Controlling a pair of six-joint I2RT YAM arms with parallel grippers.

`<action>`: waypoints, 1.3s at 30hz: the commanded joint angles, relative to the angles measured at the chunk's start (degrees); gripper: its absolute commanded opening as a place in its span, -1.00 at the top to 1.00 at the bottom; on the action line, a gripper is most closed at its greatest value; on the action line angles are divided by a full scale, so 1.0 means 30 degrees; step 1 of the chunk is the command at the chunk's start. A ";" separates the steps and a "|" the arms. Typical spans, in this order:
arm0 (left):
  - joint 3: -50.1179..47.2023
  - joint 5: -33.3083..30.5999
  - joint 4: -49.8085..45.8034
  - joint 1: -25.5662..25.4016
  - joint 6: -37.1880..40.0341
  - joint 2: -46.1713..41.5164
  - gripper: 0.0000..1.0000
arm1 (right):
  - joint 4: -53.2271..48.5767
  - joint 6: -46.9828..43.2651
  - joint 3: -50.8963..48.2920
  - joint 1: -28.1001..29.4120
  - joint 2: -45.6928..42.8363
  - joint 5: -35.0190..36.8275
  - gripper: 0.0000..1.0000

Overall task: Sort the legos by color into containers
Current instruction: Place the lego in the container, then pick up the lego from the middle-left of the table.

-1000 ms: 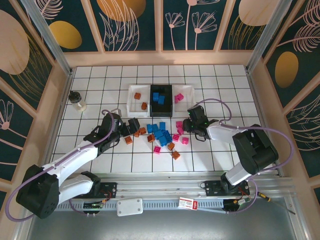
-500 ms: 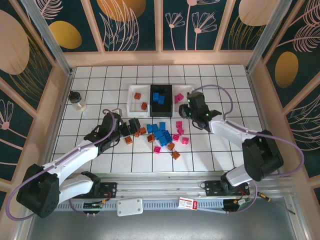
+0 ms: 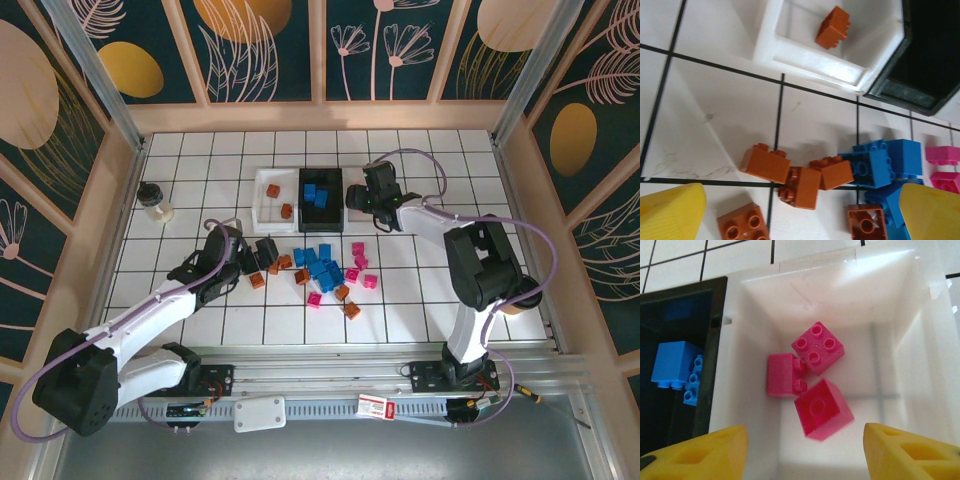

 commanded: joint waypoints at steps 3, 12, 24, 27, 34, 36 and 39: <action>0.0717 -0.1688 -0.1759 0.0078 0.0072 0.0725 -0.82 | 0.0390 0.0368 -0.2047 0.0539 -0.2929 0.0465 -0.26; -0.0708 0.0564 -0.0756 -0.0645 0.0122 0.3031 -0.48 | 0.0874 0.1118 -0.5439 0.1033 -0.5711 0.1049 -0.27; -0.1433 0.0549 0.0638 -0.0632 -0.0372 0.4995 0.02 | 0.0764 0.1418 -0.5976 0.1147 -0.7063 0.0969 -0.26; -0.1566 0.0804 0.0676 -0.0655 -0.0514 0.4342 0.33 | 0.0707 0.1504 -0.6196 0.1149 -0.7291 0.1079 -0.26; 0.1055 0.0680 -0.0725 -0.0636 0.0045 0.2351 0.59 | 0.1023 0.2015 -0.7422 0.1404 -0.8335 0.0848 -0.26; 0.2727 0.0604 -0.0763 -0.0333 0.0530 0.2818 0.57 | 0.1012 0.2150 -0.7811 0.1501 -0.8567 0.0790 -0.26; 0.5241 0.0738 -0.0067 0.0569 0.1142 0.4528 0.58 | 0.0919 0.2340 -0.8371 0.2130 -0.8840 0.0854 -0.26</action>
